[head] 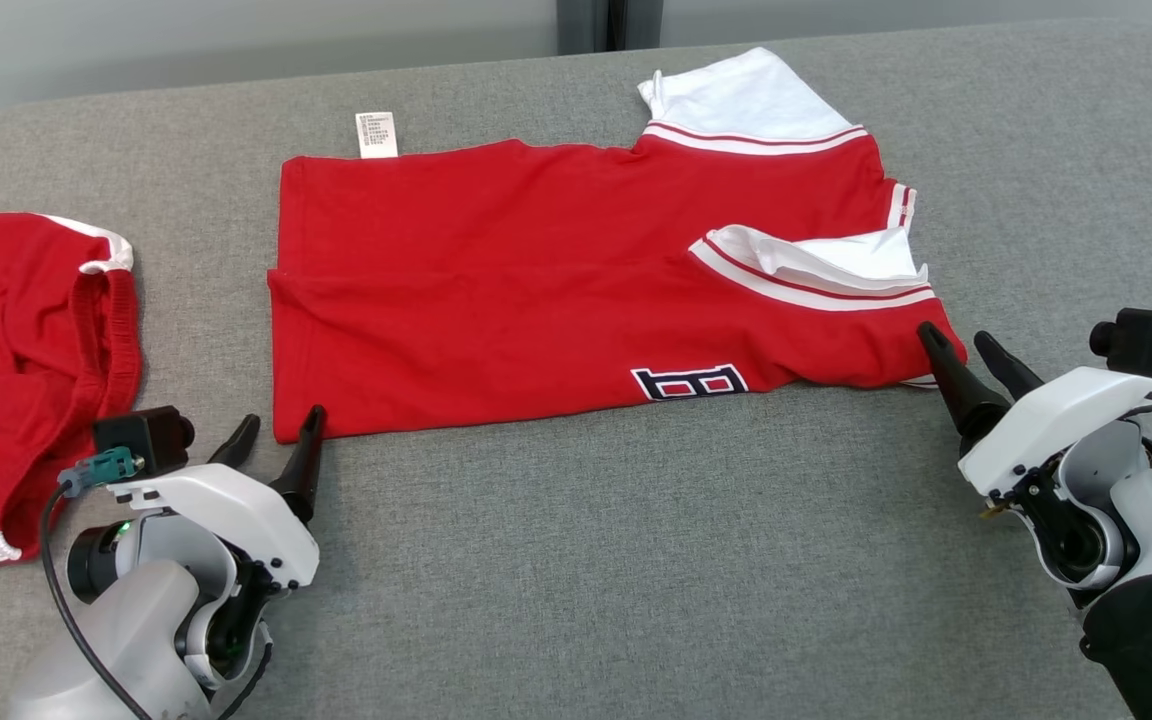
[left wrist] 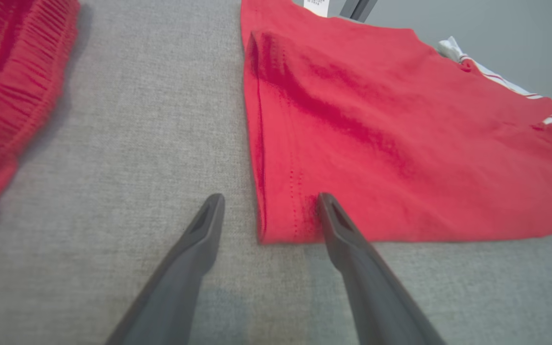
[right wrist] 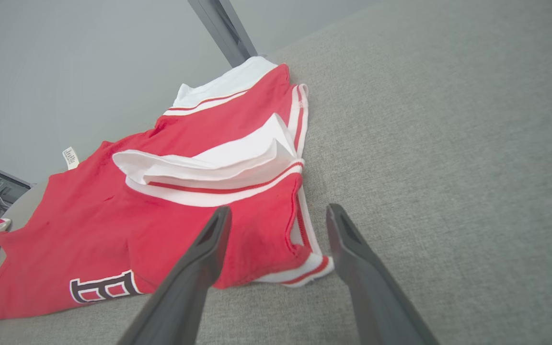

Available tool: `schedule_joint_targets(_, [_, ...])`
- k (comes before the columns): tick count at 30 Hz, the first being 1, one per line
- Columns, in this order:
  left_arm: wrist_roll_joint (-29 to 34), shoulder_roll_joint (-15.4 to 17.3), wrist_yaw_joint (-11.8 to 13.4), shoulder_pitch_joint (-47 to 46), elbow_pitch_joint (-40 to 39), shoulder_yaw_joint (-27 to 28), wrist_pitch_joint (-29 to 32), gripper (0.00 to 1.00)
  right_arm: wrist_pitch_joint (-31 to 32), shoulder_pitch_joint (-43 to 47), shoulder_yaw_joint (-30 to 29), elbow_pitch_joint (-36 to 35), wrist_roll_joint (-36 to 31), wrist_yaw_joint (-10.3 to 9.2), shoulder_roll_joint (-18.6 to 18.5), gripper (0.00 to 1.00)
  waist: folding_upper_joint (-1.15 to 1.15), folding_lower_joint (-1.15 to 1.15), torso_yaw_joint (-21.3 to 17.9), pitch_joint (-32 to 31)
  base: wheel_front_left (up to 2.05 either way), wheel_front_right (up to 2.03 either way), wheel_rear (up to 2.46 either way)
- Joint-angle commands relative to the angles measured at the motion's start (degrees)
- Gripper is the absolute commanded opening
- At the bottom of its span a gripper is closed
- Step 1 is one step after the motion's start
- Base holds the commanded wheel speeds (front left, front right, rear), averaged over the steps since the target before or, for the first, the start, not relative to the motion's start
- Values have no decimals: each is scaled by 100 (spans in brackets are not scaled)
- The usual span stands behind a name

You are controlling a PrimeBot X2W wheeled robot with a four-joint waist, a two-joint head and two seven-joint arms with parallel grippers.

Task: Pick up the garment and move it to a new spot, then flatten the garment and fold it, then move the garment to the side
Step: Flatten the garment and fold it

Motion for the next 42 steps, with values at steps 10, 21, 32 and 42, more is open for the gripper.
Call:
schedule_joint_targets(10, [-47, -31, -30, -10, 59, -52, 120, 0, -132, -118, 236, 81, 207, 0, -84, 0, 0, 0, 32, -6, 0, 0, 0])
schedule_joint_targets(21, [-62, 4, -36, 204, -13, -82, 42, 0, -380, 114, 472, -55, 427, 1, -360, 0, 0, 0, 100, -252, 0, 0, 0])
schedule_joint_targets(32, [-23, 235, 171, 650, -561, -171, 42, 0, -523, 666, 665, -371, 719, 0, -720, 0, 0, 0, 142, -561, 0, 0, 0])
schedule_joint_targets(42, [72, 497, 521, 1278, -1461, -252, -119, 0, -791, 1397, 757, -740, 981, 0, -1065, 0, 0, 0, 276, -744, 0, 0, 0])
